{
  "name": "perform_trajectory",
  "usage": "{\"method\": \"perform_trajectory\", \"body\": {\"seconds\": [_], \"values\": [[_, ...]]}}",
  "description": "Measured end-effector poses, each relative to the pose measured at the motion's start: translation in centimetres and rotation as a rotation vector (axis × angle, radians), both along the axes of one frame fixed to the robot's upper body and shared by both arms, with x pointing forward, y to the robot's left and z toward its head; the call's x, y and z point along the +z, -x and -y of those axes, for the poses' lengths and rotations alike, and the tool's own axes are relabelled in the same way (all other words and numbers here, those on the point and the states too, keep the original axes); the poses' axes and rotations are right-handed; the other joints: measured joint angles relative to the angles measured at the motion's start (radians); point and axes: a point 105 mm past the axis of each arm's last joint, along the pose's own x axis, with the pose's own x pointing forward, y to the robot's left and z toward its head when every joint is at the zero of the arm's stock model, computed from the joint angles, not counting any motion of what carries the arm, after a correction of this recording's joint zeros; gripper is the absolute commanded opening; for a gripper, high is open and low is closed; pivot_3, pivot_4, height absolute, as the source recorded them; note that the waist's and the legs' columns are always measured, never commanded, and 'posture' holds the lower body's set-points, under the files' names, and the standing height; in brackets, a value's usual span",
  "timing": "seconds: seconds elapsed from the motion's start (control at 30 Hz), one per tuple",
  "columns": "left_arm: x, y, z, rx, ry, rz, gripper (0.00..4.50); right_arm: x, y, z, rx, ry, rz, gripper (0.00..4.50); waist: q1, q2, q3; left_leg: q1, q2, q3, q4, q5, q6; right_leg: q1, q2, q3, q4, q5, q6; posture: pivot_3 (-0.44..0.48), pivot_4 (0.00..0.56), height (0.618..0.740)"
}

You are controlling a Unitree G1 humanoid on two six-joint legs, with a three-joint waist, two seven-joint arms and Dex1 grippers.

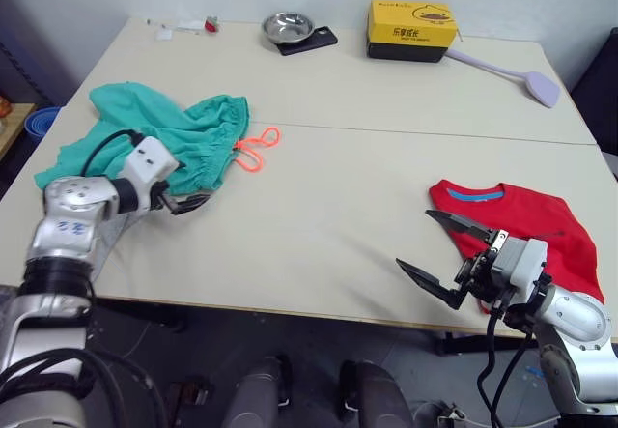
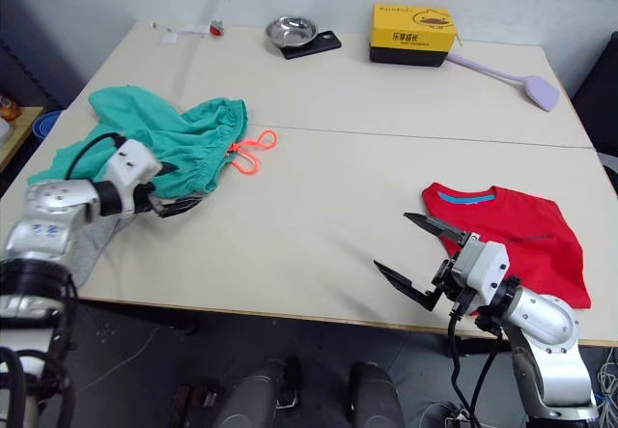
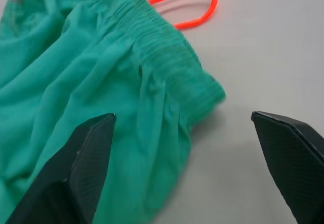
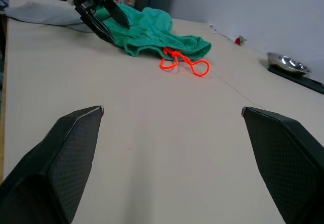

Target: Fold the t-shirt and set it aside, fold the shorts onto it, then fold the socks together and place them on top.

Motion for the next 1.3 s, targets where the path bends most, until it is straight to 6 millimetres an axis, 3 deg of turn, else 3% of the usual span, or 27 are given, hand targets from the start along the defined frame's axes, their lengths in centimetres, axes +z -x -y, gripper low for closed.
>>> {"method": "perform_trajectory", "body": {"seconds": [0.17,0.37,0.47,0.57,0.67,0.77,0.83,0.93,1.13,1.17,1.3], "values": [[-1.5,-2.1,1.0,0.036,-0.02,-0.031,2.58,-0.1,0.1,0.0,-0.028,0.003,-0.004,4.5,-0.002,-0.001,0.0,0.0,0.003,0.0,0.005,-0.001,0.001,0.001,-0.001,0.001,0.001,0.0,0.0,0.0,0.15,0.74],[-1.4,-3.0,0.7,0.061,-0.057,-0.053,0.66,0.0,0.2,0.1,-0.06,-0.002,-0.008,4.5,-0.001,-0.001,0.0,-0.001,0.004,0.0,0.012,-0.006,-0.001,0.001,-0.002,0.003,0.001,0.0,0.0,0.0,0.15,0.74],[-1.0,-3.3,1.4,0.033,-0.049,-0.028,0.01,-0.1,0.2,0.2,-0.074,-0.002,-0.011,4.5,0.0,-0.001,0.0,-0.001,0.004,0.0,0.013,-0.007,-0.001,0.001,-0.003,0.005,0.001,0.0,0.0,0.0,0.15,0.74],[-0.2,-3.4,4.0,-0.09,-0.017,0.02,0.01,-0.2,0.2,0.3,-0.083,0.001,-0.011,4.5,0.007,-0.003,0.001,-0.003,0.004,-0.002,0.014,-0.007,0.0,0.001,-0.003,0.006,0.001,0.0,0.0,0.0,0.15,0.74],[2.1,-3.7,7.4,-0.229,0.002,0.097,0.01,-0.2,0.1,0.3,-0.088,0.01,-0.009,4.5,0.008,-0.005,0.002,-0.004,0.003,-0.002,0.015,-0.007,0.001,0.003,-0.004,0.004,0.001,0.0,0.001,0.0,0.15,0.74],[5.0,-3.1,12.0,-0.442,0.03,0.159,0.01,-0.5,0.2,0.4,-0.095,0.02,-0.015,4.5,0.006,-0.005,0.002,-0.004,0.003,-0.001,0.016,-0.006,0.005,0.004,-0.002,0.001,0.001,0.001,0.002,0.0,0.15,0.74],[5.8,-1.8,15.5,-0.619,0.069,0.16,0.01,-0.5,0.3,0.5,-0.1,0.025,-0.015,4.5,0.003,-0.005,0.002,-0.003,0.003,0.0,0.016,-0.006,0.005,0.004,-0.001,-0.001,0.001,0.001,0.002,0.0,0.15,0.74],[4.8,0.5,20.2,-0.824,0.134,0.116,0.01,-0.7,0.6,1.3,-0.127,0.051,-0.013,4.5,0.002,-0.005,0.002,-0.003,0.003,-0.001,0.017,-0.006,0.006,0.005,0.004,0.0,0.001,0.001,0.002,0.0,0.15,0.74],[-0.7,4.0,25.5,-0.933,0.269,-0.091,0.01,-0.8,1.0,2.7,-0.171,0.088,-0.018,4.5,-0.007,-0.005,0.002,-0.002,0.007,-0.001,0.022,-0.006,0.006,0.005,0.003,0.003,0.001,0.001,0.002,0.0,0.15,0.74],[-0.9,4.2,26.1,-0.921,0.302,-0.109,0.61,-0.8,1.1,2.7,-0.17,0.092,-0.021,4.5,-0.007,-0.005,0.002,-0.002,0.007,-0.001,0.023,-0.006,0.006,0.005,0.002,0.004,0.001,0.001,0.002,0.0,0.15,0.74],[-0.5,4.7,27.9,-0.873,0.411,-0.089,1.8,-1.1,1.2,3.0,-0.155,0.151,-0.056,4.5,-0.003,-0.005,0.002,-0.002,0.007,-0.003,0.026,-0.011,0.007,0.006,0.0,0.008,0.002,0.001,0.002,0.0,0.15,0.74]]}}
